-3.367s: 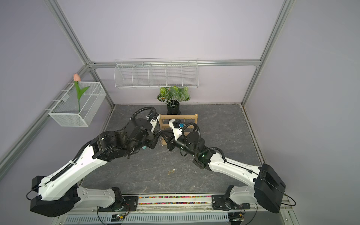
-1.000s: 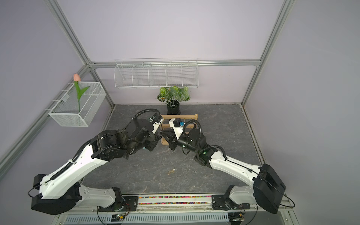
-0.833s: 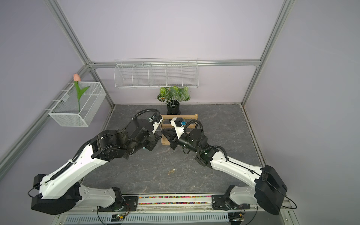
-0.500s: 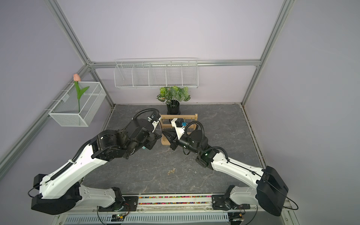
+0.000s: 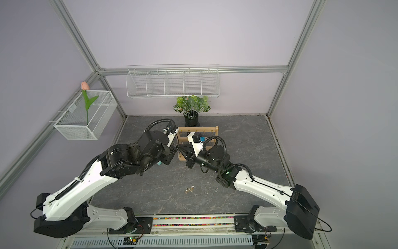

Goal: Hang the necklace on the jewelry display stand
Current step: Pick up the necklace from the center of the board.

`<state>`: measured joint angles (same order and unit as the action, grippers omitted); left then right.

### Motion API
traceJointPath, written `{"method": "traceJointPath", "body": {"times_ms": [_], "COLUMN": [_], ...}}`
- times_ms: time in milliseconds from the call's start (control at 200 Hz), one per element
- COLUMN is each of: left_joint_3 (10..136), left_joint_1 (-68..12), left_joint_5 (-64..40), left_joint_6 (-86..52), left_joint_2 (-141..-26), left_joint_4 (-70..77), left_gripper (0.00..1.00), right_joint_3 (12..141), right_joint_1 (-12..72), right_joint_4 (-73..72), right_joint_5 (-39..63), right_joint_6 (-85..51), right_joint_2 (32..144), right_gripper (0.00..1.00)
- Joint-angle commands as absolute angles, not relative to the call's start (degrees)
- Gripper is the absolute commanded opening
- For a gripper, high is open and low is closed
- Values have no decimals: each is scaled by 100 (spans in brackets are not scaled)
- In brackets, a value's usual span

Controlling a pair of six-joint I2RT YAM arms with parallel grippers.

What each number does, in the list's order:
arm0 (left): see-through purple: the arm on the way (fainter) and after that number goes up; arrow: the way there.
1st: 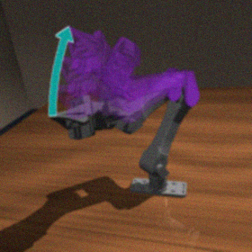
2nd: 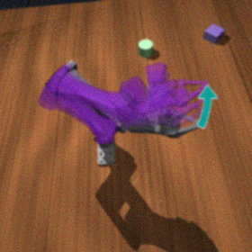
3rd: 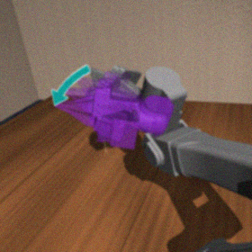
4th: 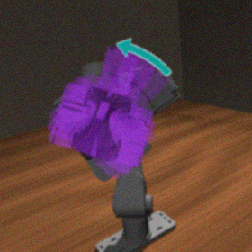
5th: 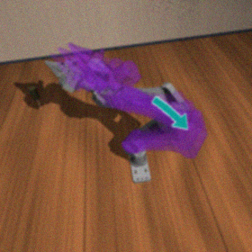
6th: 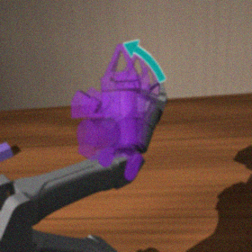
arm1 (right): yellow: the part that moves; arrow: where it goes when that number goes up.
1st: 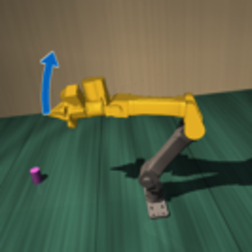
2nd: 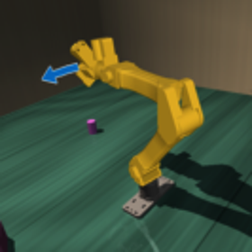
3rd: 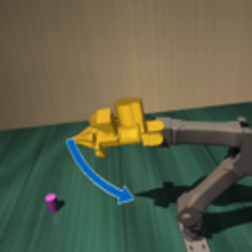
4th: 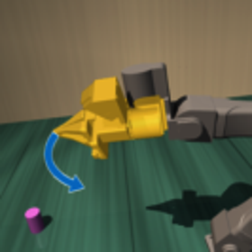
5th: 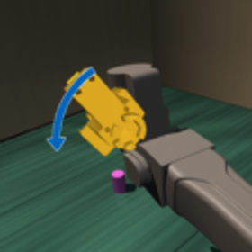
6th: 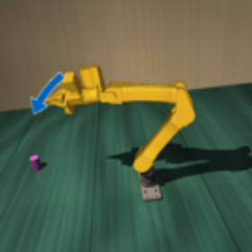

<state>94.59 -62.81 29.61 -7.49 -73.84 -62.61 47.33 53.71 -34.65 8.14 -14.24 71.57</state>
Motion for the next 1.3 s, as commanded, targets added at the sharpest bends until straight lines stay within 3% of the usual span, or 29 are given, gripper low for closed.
{"method": "traceJointPath", "body": {"times_ms": [0,720,970,1295], "left_joint_3": [9431,9059,8884,8733], "left_joint_1": [-6311,-6311,-6311,-6302], "left_joint_5": [2942,3097,3161,3020], "left_joint_6": [-855,-940,-955,-1039], "left_joint_2": [-7236,-7040,-6878,-6678], "left_joint_4": [-6153,-5930,-5775,-5644], "left_gripper": [0,10,22,28], "right_joint_3": [4874,5308,5397,5405], "right_joint_1": [5430,5573,5629,5636], "right_joint_4": [-3805,-4157,-4107,-4026], "right_joint_5": [650,33,-1,-41], "right_joint_6": [-1256,-1187,-1156,-1151], "right_joint_2": [7139,7154,7207,7207], "right_gripper": [7,7,7,7]}}
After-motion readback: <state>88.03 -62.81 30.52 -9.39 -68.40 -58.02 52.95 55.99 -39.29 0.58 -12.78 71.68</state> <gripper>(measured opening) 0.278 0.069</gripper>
